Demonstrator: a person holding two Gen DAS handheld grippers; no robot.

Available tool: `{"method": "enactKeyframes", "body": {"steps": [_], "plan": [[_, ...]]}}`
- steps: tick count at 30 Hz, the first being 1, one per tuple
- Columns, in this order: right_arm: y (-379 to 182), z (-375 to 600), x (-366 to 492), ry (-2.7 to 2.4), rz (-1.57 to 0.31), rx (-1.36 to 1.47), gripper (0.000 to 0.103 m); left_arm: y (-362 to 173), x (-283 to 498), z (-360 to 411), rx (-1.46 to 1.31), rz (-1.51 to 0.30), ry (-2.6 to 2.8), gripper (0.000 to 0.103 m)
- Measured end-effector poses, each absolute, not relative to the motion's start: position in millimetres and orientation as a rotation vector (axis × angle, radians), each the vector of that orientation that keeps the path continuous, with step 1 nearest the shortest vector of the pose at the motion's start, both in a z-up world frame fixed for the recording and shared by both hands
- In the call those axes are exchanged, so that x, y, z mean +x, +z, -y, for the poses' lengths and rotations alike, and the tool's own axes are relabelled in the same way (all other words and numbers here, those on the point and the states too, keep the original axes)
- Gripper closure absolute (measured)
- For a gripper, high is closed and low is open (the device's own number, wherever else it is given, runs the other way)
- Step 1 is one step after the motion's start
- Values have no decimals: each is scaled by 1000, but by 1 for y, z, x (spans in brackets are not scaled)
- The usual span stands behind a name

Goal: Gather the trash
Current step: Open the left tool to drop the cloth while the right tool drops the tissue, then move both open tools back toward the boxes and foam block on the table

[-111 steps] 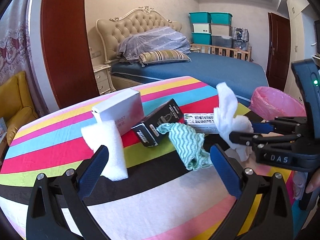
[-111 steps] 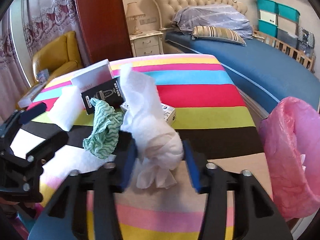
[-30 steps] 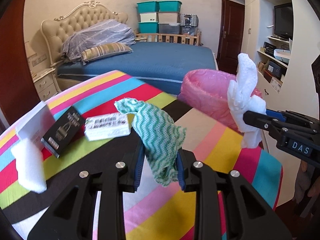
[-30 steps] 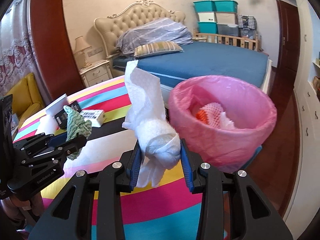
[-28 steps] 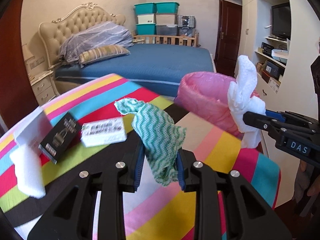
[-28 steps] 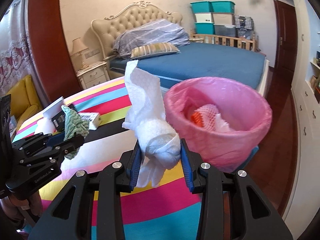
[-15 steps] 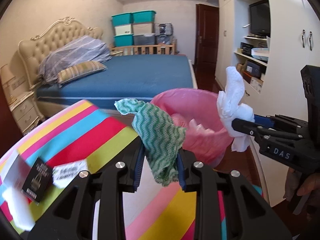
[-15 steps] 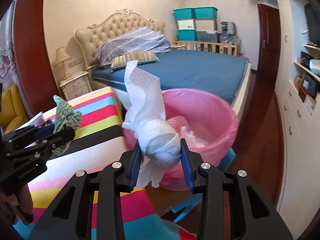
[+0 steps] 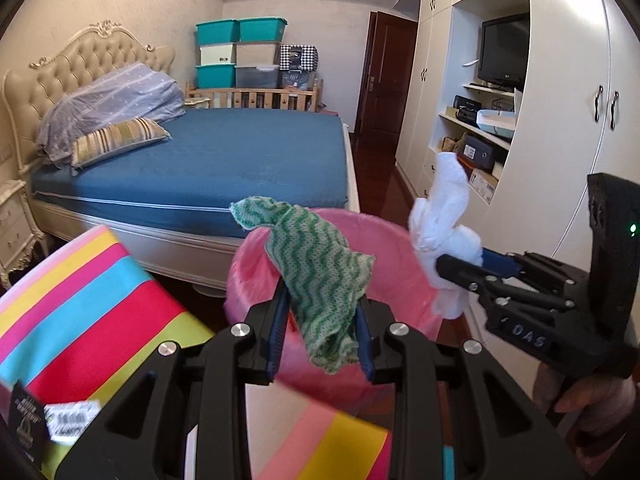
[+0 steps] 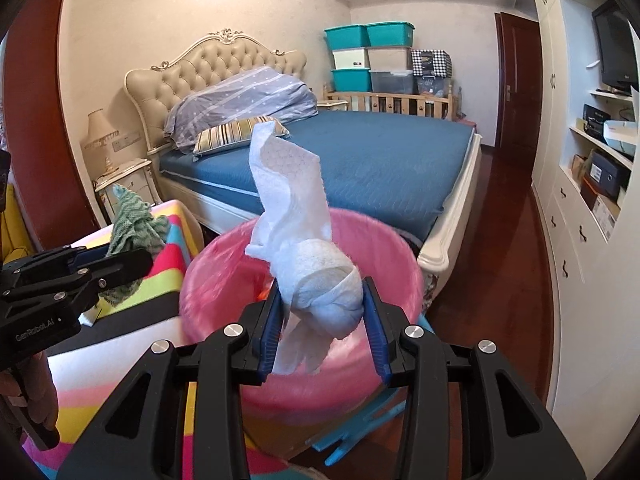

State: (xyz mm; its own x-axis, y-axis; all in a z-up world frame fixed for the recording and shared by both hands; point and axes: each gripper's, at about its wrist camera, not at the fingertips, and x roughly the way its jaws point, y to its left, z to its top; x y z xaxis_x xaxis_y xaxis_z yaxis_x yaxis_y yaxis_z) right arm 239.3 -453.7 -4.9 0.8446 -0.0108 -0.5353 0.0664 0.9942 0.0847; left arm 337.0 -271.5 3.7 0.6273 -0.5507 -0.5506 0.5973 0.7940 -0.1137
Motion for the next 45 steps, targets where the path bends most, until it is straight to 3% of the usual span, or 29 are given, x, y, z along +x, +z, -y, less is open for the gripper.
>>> {"method": "enactKeyframes", "body": {"steps": [11, 12, 13, 14, 15, 18, 22, 31, 45], "plan": [[-3, 483, 292, -18, -548, 85, 61, -4, 377, 301, 69, -616, -658, 70], [-3, 485, 297, -7, -550, 79, 57, -7, 382, 303, 61, -615, -653, 66], [-3, 486, 298, -7, -547, 75, 51, -8, 384, 304, 59, -614, -650, 53], [-2, 484, 297, -18, -535, 69, 36, -10, 387, 305, 58, -615, -647, 33], [0, 486, 295, -25, -525, 68, 33, -12, 388, 305, 57, -614, -632, 28], [6, 492, 284, -48, -499, 83, 33, -12, 385, 292, 56, -600, -575, 24], [12, 489, 252, -58, -473, 85, 31, -2, 363, 260, 79, -527, -489, 5], [6, 433, 202, 13, -512, 86, 28, -7, 297, 186, 139, -508, -381, 5], [-3, 313, 191, 172, -567, 91, 22, -13, 204, 49, 162, -501, -214, 5]]}}
